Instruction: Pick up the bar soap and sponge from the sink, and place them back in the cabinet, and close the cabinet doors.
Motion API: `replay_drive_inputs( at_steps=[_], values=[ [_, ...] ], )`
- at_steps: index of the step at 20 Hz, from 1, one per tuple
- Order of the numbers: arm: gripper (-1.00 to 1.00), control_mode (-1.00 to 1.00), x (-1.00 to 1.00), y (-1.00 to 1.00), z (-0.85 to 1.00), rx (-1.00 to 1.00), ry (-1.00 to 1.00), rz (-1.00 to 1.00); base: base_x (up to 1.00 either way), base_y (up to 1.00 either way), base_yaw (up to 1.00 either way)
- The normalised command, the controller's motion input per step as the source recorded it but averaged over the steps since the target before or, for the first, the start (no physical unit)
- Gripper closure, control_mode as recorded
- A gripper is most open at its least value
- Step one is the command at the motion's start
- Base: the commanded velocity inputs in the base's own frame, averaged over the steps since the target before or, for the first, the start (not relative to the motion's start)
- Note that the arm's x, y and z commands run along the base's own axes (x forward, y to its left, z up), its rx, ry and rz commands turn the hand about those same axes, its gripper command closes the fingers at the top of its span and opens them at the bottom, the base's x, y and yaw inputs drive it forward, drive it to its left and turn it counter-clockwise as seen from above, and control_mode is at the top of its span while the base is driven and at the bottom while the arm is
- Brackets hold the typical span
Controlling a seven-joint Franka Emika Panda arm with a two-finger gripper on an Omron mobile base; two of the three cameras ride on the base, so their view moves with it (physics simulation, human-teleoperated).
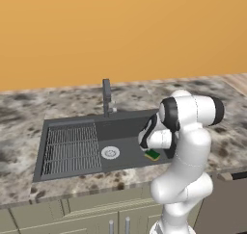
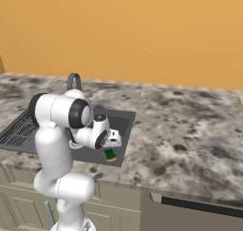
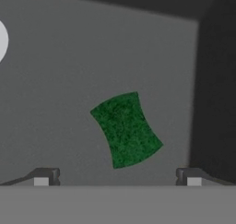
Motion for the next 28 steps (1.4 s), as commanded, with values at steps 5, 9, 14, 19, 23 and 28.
replay_drive_inputs(
  at_steps=[5,9,14,19,23,28],
  values=[
    [-1.00,-1.00,0.00,0.00,-0.16,0.00,0.00,0.00,0.00,0.00,0.00],
    [-1.00,-1.00,0.01,0.00,-0.18,0.00,0.00,0.00,0.00,0.00,0.00],
    [-1.00,-1.00,0.11,0.00,-0.17,0.00,0.00,0.00,0.00,0.00,0.00],
    [-1.00,-1.00,0.14,0.00,-0.08,0.00,0.00,0.00,0.00,0.00,0.00],
    [-1.00,-1.00,0.14,0.00,-0.10,0.00,0.00,0.00,0.00,0.00,0.00],
    [-1.00,-1.00,0.03,-0.01,-0.13,0.00,0.00,0.00,0.00,0.00,0.00]
  ],
)
